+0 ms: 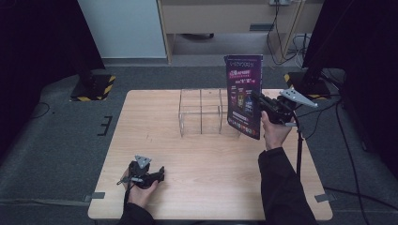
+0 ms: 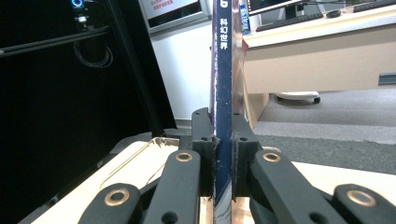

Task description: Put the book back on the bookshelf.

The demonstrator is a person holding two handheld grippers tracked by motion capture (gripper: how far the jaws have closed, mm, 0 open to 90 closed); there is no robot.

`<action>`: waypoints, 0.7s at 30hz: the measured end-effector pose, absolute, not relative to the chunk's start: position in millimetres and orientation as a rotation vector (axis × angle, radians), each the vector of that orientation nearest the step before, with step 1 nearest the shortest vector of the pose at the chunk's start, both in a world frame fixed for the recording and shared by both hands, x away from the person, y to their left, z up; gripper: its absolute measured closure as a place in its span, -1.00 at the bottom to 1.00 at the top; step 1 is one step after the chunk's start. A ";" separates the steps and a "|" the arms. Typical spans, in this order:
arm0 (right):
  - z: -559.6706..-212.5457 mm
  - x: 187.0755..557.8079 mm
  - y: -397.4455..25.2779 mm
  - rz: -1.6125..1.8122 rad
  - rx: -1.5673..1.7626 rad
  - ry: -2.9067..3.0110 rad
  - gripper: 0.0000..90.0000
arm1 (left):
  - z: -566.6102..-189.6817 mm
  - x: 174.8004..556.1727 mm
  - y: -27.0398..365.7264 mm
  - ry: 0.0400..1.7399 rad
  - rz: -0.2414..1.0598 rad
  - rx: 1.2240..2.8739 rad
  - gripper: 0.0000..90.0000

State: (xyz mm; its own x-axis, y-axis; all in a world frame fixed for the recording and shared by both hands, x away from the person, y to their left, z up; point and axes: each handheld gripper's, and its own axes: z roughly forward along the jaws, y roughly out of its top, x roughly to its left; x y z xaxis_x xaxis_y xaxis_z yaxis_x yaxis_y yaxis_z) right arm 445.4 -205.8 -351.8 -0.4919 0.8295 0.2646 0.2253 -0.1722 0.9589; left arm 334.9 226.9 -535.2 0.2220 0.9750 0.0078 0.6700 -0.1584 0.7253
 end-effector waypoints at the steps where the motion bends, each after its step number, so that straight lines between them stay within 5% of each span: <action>1: -353.6 448.1 -205.1 1.708 1.214 1.626 0.87 | -535.2 334.9 226.9 1.513 0.658 1.903 -0.67; 21: -383.5 475.4 -181.0 1.622 1.209 1.617 0.87 | -535.1 334.9 226.9 1.511 0.656 1.908 -0.67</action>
State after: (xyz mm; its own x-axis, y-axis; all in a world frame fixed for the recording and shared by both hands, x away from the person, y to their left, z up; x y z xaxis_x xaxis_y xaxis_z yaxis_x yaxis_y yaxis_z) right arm 475.4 -181.0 -383.5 -0.4482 0.8679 0.2141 0.2109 -0.1300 0.9688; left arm 334.9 226.9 -535.1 0.2259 0.9741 0.0081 0.6711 -0.1616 0.7236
